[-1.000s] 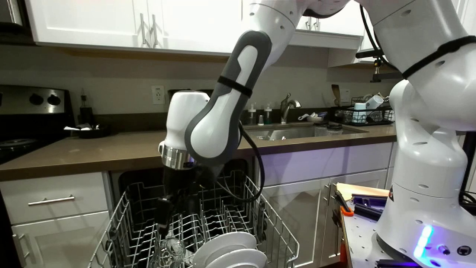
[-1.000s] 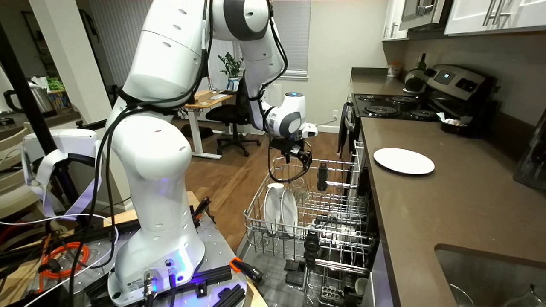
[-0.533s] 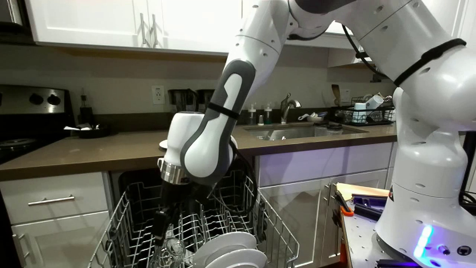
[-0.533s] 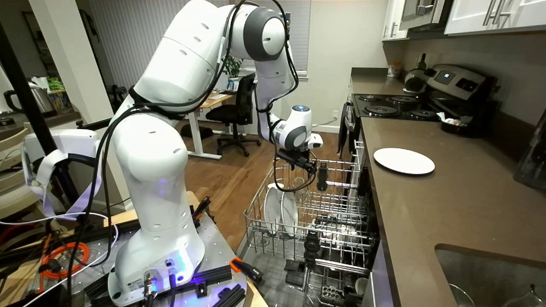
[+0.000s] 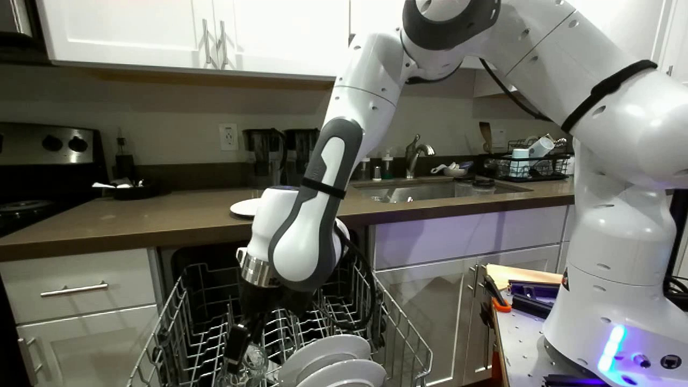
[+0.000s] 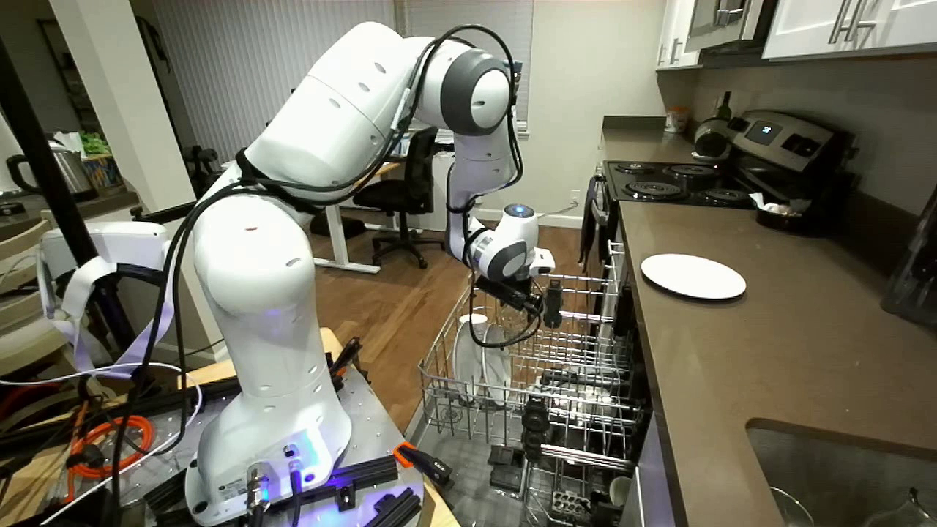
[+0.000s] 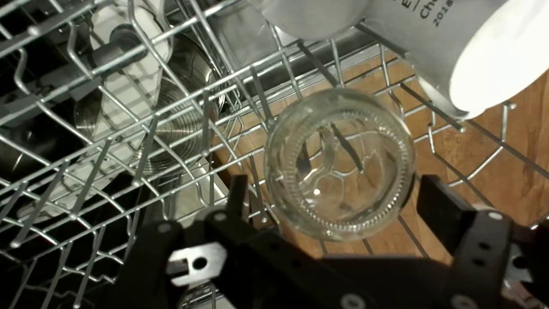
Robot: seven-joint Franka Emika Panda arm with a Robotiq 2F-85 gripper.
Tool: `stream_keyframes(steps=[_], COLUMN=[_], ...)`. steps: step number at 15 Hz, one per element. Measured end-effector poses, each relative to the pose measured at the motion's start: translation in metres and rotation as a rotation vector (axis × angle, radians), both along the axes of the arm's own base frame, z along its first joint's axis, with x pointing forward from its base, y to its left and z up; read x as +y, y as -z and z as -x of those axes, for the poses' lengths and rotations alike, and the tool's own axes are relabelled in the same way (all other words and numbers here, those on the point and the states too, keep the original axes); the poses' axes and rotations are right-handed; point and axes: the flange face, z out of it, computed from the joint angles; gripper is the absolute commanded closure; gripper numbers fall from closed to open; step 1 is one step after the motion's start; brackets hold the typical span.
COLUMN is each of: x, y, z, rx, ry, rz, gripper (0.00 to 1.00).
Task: Move the glass bottle in the dishwasher towards you
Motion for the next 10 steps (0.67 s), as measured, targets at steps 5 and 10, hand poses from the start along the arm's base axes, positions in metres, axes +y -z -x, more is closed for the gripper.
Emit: stream_keyframes(steps=[5,10], x=[0.009,0.004], y=[0.024,0.033], z=[0.005,0.002], rx=[-0.048,-0.068], ry=[-0.016,-0.041], rz=[-0.023,-0.01], gripper=[0.25,0.39])
